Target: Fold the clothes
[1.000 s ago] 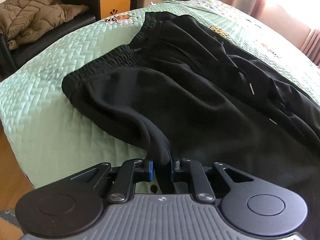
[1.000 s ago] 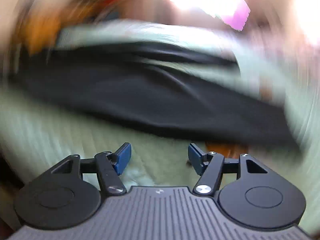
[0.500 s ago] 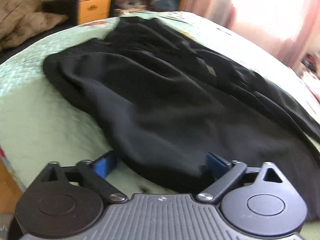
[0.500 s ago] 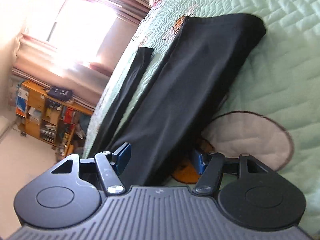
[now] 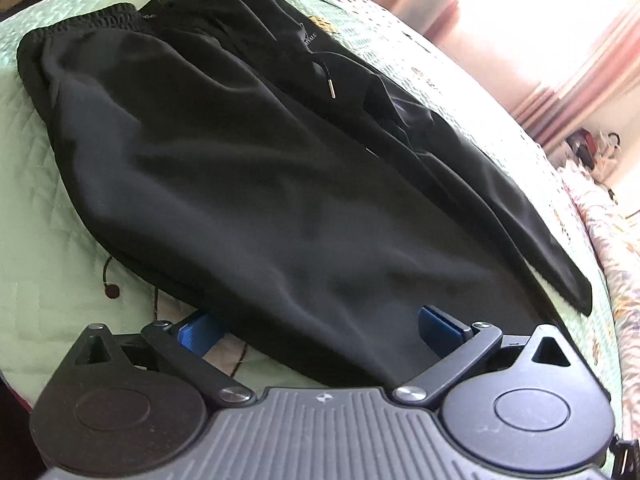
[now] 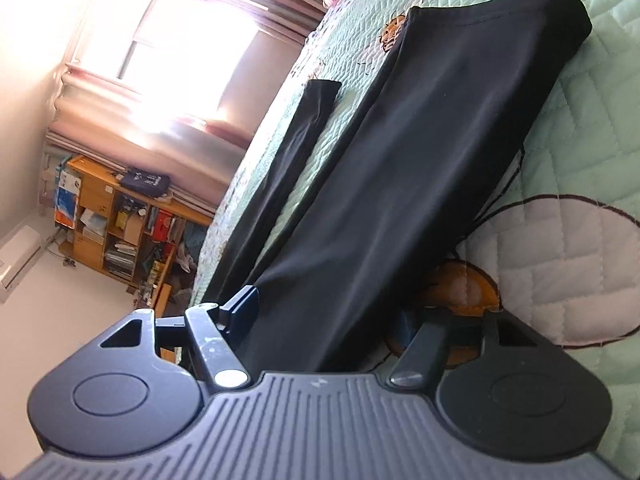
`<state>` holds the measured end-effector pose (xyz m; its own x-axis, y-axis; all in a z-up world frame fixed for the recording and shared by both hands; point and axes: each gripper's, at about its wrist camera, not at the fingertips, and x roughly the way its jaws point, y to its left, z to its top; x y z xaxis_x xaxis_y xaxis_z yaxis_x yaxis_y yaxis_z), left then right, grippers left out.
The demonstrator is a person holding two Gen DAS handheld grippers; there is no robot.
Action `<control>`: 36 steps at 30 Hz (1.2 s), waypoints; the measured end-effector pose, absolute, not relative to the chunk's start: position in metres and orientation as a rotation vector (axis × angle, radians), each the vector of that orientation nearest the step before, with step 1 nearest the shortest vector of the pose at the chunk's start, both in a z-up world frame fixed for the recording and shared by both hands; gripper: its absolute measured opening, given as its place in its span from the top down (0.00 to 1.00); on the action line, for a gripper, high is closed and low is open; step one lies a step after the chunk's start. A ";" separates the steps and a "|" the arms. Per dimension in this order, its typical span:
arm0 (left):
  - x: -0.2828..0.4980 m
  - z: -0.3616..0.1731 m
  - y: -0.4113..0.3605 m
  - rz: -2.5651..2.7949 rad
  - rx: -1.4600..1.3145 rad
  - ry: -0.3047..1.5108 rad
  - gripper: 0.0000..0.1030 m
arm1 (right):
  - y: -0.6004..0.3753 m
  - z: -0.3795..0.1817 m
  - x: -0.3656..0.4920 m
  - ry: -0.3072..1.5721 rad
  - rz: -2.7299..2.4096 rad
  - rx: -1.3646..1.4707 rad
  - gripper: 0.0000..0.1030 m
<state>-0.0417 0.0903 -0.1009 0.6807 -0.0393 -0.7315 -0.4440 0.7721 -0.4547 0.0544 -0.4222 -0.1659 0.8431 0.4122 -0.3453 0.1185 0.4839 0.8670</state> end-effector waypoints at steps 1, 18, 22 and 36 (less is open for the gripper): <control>-0.043 -0.101 0.092 0.252 -0.674 0.796 0.08 | -0.422 -0.166 0.054 0.560 0.198 1.066 0.30; -0.035 -0.092 0.091 0.306 -0.541 0.838 0.82 | -0.427 -0.168 0.047 0.520 0.271 1.035 0.62; -0.034 -0.077 0.080 0.308 -0.419 0.846 0.84 | -0.439 -0.183 0.042 0.600 0.239 1.143 0.93; -0.063 -0.076 0.102 0.264 -0.378 0.964 0.87 | -0.427 -0.169 -0.020 0.756 0.170 1.048 0.93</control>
